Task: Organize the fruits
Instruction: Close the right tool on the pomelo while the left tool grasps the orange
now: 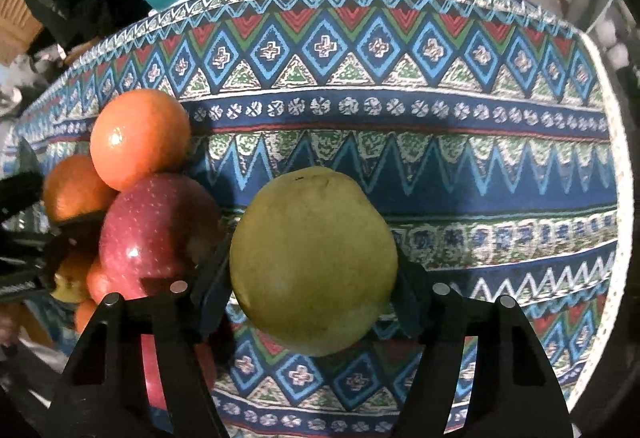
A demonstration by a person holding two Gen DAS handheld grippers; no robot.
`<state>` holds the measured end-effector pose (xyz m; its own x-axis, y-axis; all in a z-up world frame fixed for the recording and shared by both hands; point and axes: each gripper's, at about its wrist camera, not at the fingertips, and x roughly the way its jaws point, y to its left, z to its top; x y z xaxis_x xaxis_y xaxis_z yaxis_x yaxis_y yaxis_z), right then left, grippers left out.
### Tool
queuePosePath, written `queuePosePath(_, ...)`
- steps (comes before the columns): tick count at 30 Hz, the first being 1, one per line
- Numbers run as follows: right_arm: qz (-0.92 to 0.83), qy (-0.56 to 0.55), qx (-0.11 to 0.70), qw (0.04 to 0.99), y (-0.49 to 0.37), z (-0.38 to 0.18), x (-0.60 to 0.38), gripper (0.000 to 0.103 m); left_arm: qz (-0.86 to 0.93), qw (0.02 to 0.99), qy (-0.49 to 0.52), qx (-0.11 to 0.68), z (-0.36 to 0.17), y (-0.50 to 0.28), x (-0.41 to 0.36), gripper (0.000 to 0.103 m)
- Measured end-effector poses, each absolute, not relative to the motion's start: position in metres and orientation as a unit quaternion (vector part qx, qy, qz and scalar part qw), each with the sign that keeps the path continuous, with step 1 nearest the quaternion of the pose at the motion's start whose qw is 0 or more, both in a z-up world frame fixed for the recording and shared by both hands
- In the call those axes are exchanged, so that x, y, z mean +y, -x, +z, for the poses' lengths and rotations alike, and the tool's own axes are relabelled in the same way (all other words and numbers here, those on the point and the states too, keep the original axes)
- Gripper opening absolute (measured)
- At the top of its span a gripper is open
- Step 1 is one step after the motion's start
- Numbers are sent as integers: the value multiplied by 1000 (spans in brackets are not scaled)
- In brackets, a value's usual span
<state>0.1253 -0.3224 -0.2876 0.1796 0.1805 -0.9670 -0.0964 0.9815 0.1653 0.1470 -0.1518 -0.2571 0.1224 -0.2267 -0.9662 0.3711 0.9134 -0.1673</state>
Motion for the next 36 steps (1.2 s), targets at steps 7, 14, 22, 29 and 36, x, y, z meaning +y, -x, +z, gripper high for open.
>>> queuePosePath(7, 72, -14, 600, 797, -108, -264, -326, 70, -194, 776, -64, 597, -230, -141, -146, 58)
queuePosePath(14, 72, -17, 559, 826, -99, -221, -328, 70, -193, 800, -69, 564, -200, -133, -139, 58)
queuePosePath(22, 82, -16, 514, 854, -89, -179, -327, 70, -200, 822, -69, 530, -164, -118, -133, 58)
queuePosePath(29, 90, -8, 475, 875, -80, -146, -320, 70, -208, 838, -67, 500, -131, -102, -125, 58)
queuePosePath(36, 111, -6, 441, 891, -65, -115, -310, 70, -209, 853, -66, 473, -104, -90, -116, 58)
